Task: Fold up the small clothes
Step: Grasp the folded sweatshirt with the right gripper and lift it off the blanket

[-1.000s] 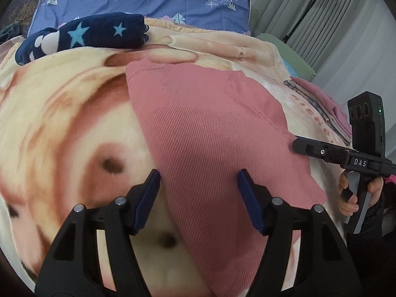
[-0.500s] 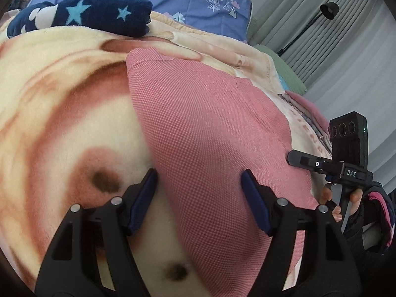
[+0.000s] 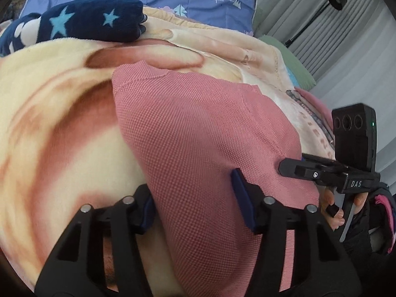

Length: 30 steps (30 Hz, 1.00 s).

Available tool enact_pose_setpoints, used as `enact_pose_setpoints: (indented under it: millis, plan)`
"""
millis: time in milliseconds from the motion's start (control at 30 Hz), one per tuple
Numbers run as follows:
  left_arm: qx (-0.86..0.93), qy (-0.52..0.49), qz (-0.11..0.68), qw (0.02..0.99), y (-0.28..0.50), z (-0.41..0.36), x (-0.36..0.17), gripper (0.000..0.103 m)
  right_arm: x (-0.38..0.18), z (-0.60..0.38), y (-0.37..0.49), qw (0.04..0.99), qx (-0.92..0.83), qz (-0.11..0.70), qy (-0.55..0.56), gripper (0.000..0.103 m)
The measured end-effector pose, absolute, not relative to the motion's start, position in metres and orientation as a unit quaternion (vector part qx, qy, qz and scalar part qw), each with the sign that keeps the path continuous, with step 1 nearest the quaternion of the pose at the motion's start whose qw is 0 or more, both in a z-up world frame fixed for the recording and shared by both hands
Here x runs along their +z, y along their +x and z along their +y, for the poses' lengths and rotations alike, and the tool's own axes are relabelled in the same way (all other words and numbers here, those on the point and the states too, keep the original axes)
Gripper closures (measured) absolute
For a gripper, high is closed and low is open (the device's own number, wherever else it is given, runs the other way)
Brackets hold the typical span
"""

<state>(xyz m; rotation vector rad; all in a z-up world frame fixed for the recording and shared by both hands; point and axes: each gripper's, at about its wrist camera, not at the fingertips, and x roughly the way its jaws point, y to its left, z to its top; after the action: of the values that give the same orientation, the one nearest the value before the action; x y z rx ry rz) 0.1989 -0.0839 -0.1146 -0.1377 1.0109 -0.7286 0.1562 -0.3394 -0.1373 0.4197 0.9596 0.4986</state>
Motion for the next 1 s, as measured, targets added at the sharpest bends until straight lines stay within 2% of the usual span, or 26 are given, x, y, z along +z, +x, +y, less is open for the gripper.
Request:
enact_pose_setpoints:
  millis: [33,100,167,300,667,1000]
  plan:
    - [-0.342,-0.059,0.469,0.812,0.198,-0.084,-0.114,0.050,-0.139,-0.338,0.157,0.837,0.236,0.454,0.195,0.040]
    - [-0.343,-0.061,0.464,0.815,0.196,-0.082,-0.115,0.057,-0.138,-0.336,0.154,0.844,0.232,0.448,0.183,0.050]
    - [-0.343,-0.069,0.459,0.817,0.195,-0.080,-0.115,0.066,-0.135,-0.336,0.149,0.843,0.238,0.442,0.195,0.077]
    - [-0.337,-0.056,0.435,0.833,0.183,-0.082,-0.094,0.076,-0.108,-0.327,0.131,0.867,0.229,0.408,0.173,0.081]
    - [-0.371,0.031,0.288,0.882,0.129,-0.110,0.022,0.076,-0.003,-0.348,0.057,0.929,0.218,0.254,0.155,0.081]
    - [-0.380,0.069,0.228,0.894,0.142,-0.155,0.079,0.076,0.044,-0.379,0.068,0.949,0.178,0.205,0.163,0.081]
